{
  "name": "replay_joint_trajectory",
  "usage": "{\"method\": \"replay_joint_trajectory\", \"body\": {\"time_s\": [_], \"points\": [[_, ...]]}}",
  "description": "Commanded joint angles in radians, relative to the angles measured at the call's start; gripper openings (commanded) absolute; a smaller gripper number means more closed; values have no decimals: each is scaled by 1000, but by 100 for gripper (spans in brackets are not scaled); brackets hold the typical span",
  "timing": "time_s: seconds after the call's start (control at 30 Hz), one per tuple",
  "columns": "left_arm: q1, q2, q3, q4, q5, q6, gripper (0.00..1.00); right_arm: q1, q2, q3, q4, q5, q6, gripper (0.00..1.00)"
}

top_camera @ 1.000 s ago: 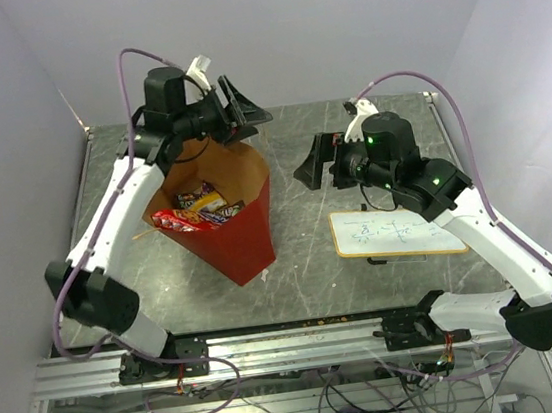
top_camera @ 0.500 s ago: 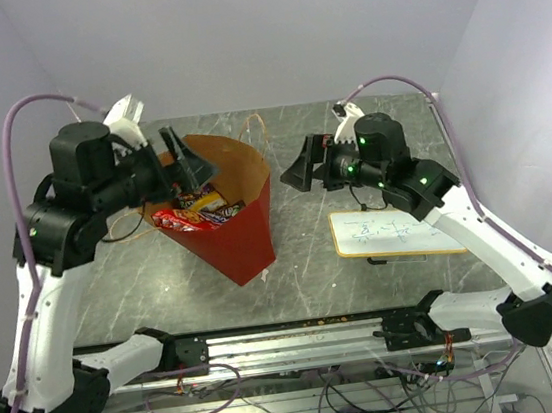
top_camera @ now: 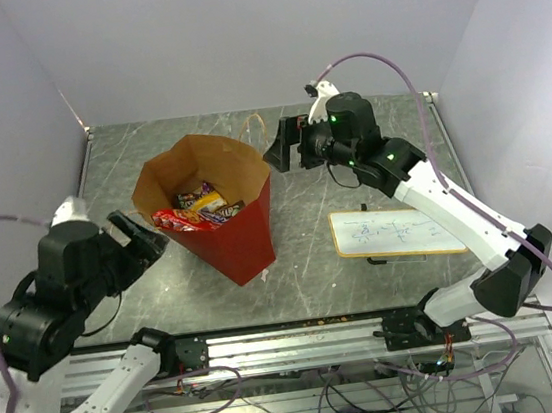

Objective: Take the snacks out of the paper bag
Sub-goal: Adjust the paper bag at the center of the board.

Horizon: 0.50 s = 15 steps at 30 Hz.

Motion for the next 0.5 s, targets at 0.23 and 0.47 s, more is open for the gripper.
{"method": "replay_joint_trajectory", "body": {"time_s": [0.23, 0.47], "points": [[-10, 142, 11, -20, -237, -264, 94, -1, 153, 114, 138, 49, -115, 100], [-9, 222, 1, 3, -272, -305, 100, -2, 217, 158, 157, 79, -121, 100]]}}
